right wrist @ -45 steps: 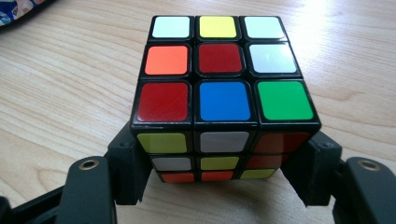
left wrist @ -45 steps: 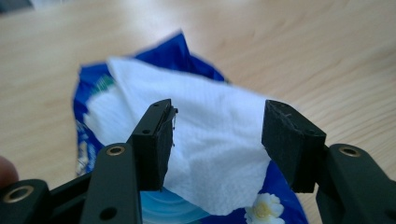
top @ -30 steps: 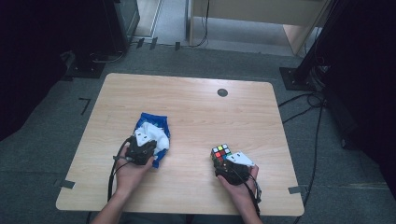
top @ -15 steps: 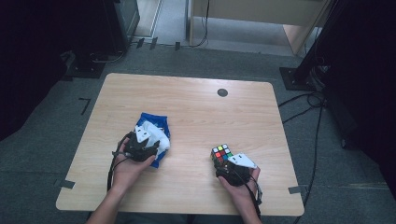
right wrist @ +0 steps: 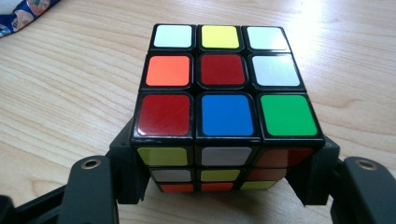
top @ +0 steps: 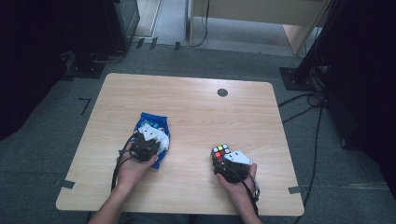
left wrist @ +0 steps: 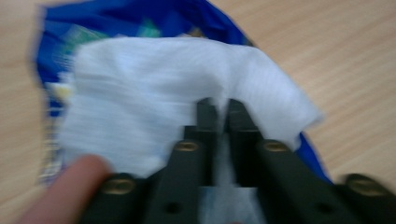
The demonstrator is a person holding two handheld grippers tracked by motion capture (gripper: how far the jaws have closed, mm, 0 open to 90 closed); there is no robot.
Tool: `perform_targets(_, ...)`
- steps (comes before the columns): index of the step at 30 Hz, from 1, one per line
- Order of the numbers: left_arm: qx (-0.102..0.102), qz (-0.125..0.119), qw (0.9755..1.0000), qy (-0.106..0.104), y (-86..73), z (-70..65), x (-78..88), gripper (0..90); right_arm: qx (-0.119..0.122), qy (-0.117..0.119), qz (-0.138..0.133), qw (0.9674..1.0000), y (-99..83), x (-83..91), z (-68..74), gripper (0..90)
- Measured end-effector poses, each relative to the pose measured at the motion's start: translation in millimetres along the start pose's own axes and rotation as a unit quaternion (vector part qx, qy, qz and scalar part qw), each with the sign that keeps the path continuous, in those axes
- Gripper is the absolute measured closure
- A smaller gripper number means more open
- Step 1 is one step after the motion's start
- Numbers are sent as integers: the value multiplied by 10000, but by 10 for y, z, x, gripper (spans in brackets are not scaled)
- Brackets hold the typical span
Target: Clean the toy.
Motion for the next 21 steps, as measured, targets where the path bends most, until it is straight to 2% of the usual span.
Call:
perform_targets(1, 0, 0, 10000, 0, 0, 0, 0, 877, 0, 0, 0, 10000, 0, 0, 0, 343)
perform_targets(2, 133, -171, 9997, -126, 8, 17, 41, 877, -10, 12, -2, 10000, 1, 0, 1, 343)
perform_targets(3, 301, -496, 9980, -252, 30, 49, 122, 878, -59, 89, 17, 9999, 7, 13, 4, 344)
perform_targets(4, 301, -496, 9980, -252, 30, 49, 122, 878, -59, 89, 17, 9999, 7, 13, 4, 344)
perform_targets(6, 431, -903, 9946, -262, 78, 87, 253, 879, -106, 173, -50, 9998, 32, 41, 10, 344)
perform_targets(7, 453, -999, 9937, -230, 99, 100, 310, 882, -114, 232, -108, 9996, 51, 53, 20, 344)
perform_targets(8, 498, -1237, 9906, -302, 146, 100, 408, 885, -77, 277, -143, 9995, 78, 75, 49, 344)
perform_targets(10, 447, -1436, 9876, -443, 206, 56, 505, 885, -26, 369, -163, 9992, 102, 91, 96, 344)
perform_targets(11, 447, -1436, 9876, -443, 206, 56, 505, 884, -26, 369, -163, 9992, 102, 91, 96, 344)
perform_targets(12, 409, -1584, 9846, -623, 250, 4, 561, 884, 12, 425, -179, 9989, 110, 98, 125, 344)
perform_targets(14, 271, -1762, 9804, -839, 326, -109, 644, 883, 70, 550, -166, 9983, 119, 118, 198, 344)
perform_targets(15, 214, -1804, 9786, -965, 366, -174, 673, 882, 135, 725, -156, 9972, 133, 145, 295, 344)
perform_targets(16, 144, -1859, 9753, -1184, 440, -312, 709, 881, 136, 767, -156, 9968, 137, 155, 331, 344)
perform_targets(17, 144, -1859, 9753, -1184, 440, -312, 709, 880, 136, 767, -156, 9968, 137, 155, 331, 344)
perform_targets(18, 89, -1886, 9736, -1281, 493, -418, 724, 880, 165, 853, -153, 9961, 146, 168, 375, 344)
perform_targets(19, -7, -1991, 9682, -1517, 559, -583, 748, 880, 190, 1052, -126, 9942, 163, 200, 477, 344)
perform_targets(20, -7, -1991, 9682, -1517, 559, -583, 748, 880, 190, 1052, -126, 9942, 163, 200, 477, 344)
perform_targets(21, -77, -2017, 9659, -1623, 589, -681, 753, 880, 246, 1093, -126, 9936, 168, 209, 507, 344)
Point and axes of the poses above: each handheld gripper's, and its own axes: x roughly backward along the jaws, y roughly out of its top, z roughly to its left, the point moved 5 cm from there along -x, roughly forward along the jaws, and after that the axes turned 15 degrees about -x, right-handed, at the moved point
